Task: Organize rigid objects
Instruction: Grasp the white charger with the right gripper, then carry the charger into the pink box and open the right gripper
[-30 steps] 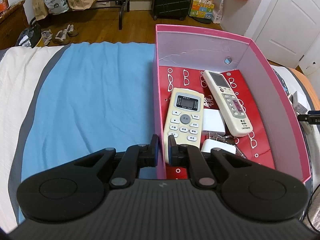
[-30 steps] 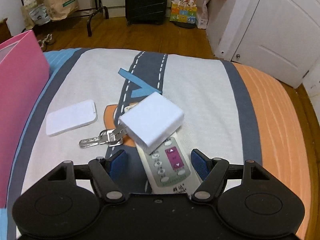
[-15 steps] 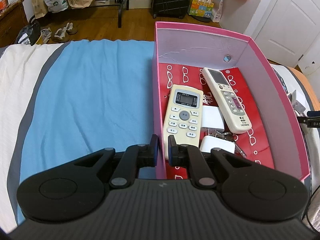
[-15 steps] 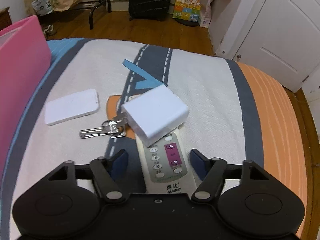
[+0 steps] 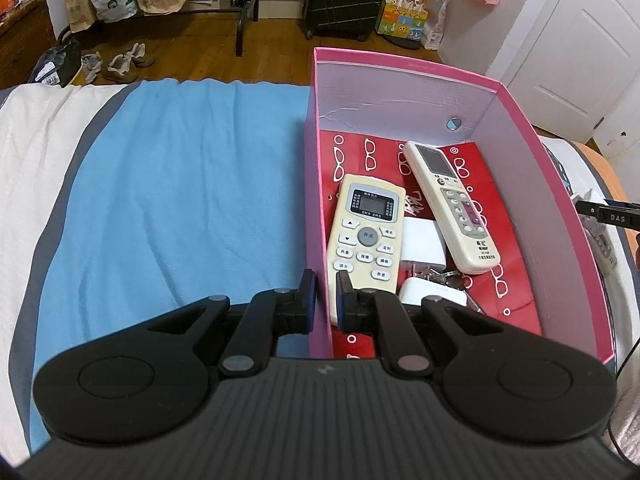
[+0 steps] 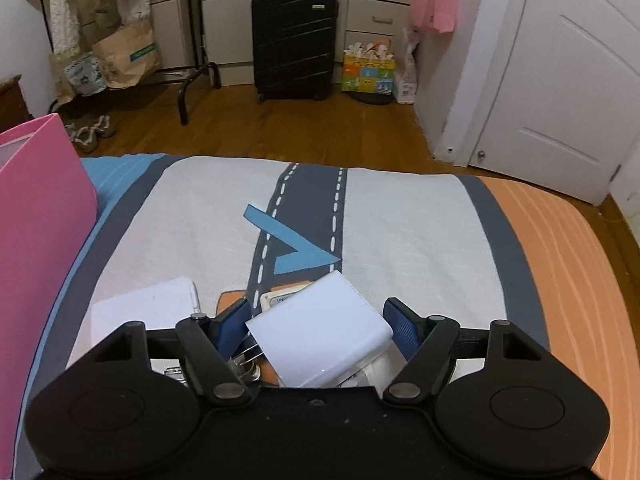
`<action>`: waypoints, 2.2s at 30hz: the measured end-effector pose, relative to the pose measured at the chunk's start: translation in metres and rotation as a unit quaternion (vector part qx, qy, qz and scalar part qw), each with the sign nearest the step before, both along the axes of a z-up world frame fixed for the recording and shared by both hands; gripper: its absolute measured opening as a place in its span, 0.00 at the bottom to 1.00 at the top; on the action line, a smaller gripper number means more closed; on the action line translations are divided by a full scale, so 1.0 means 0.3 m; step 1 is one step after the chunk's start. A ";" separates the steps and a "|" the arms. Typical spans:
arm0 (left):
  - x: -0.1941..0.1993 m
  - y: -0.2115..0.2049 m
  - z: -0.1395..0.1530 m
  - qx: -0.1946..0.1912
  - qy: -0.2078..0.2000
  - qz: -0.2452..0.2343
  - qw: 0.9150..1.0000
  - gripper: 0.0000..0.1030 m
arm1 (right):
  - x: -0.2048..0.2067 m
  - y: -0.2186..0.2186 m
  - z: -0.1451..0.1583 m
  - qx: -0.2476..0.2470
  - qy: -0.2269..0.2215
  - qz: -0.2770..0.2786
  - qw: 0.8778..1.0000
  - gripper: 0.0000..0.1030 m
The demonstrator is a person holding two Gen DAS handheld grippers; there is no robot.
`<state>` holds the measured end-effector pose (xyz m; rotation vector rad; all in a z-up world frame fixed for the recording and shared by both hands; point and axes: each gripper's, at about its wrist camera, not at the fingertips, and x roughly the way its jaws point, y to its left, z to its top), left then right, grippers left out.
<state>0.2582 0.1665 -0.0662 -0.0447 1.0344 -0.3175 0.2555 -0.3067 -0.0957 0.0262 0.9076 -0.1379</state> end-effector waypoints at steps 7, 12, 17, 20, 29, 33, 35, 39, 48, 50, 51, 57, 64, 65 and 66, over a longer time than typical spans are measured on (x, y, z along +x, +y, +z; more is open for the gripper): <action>0.001 0.003 -0.002 0.000 -0.001 0.000 1.000 0.08 | -0.019 0.007 0.012 0.019 0.003 -0.020 1.000 0.77; -0.003 -0.002 -0.004 0.003 -0.002 -0.001 1.000 0.08 | -0.021 0.017 -0.003 0.020 0.032 -0.028 0.999 0.84; -0.002 -0.002 -0.002 0.002 -0.001 0.000 1.000 0.09 | -0.025 0.013 -0.018 0.025 0.047 -0.037 0.998 0.75; -0.002 -0.001 -0.003 0.003 -0.001 0.000 1.000 0.09 | -0.029 0.019 -0.008 0.022 0.043 -0.035 0.998 0.76; -0.002 0.000 -0.001 0.000 0.000 0.002 1.000 0.09 | -0.036 0.029 0.043 0.030 0.019 -0.041 0.999 0.58; -0.001 0.003 -0.003 0.000 0.002 0.005 1.000 0.09 | -0.083 0.009 0.099 0.055 -0.016 -0.058 0.997 0.56; 0.000 0.005 -0.003 0.000 0.002 0.005 1.000 0.09 | -0.118 0.025 0.151 0.067 -0.039 -0.044 0.996 0.55; -0.001 0.004 -0.004 0.003 0.002 0.005 1.000 0.09 | -0.181 0.098 0.231 0.079 -0.078 -0.010 0.994 0.55; 0.003 0.003 -0.006 0.005 0.003 0.005 1.000 0.09 | -0.250 0.278 0.341 0.152 -0.153 0.097 0.972 0.55; 0.003 0.004 -0.003 0.003 0.003 0.006 1.000 0.09 | -0.267 0.334 0.367 0.168 -0.167 0.132 0.963 0.55; 0.002 0.007 -0.004 0.003 0.003 0.006 1.000 0.09 | -0.271 0.362 0.375 0.175 -0.171 0.152 0.958 0.55; 0.004 0.005 -0.003 0.004 0.003 0.006 1.000 0.09 | -0.250 0.555 0.335 0.225 -0.141 0.244 0.933 0.55; -0.001 0.021 -0.002 -0.007 -0.003 0.005 1.000 0.09 | -0.214 0.727 0.212 0.187 -0.095 0.317 0.925 0.55; -0.002 0.021 0.000 -0.007 -0.003 0.005 1.000 0.09 | -0.209 0.729 0.199 0.173 -0.087 0.317 0.928 0.55; -0.002 0.022 -0.001 -0.007 -0.004 0.005 1.000 0.09 | -0.205 0.722 0.185 0.162 -0.081 0.317 0.931 0.55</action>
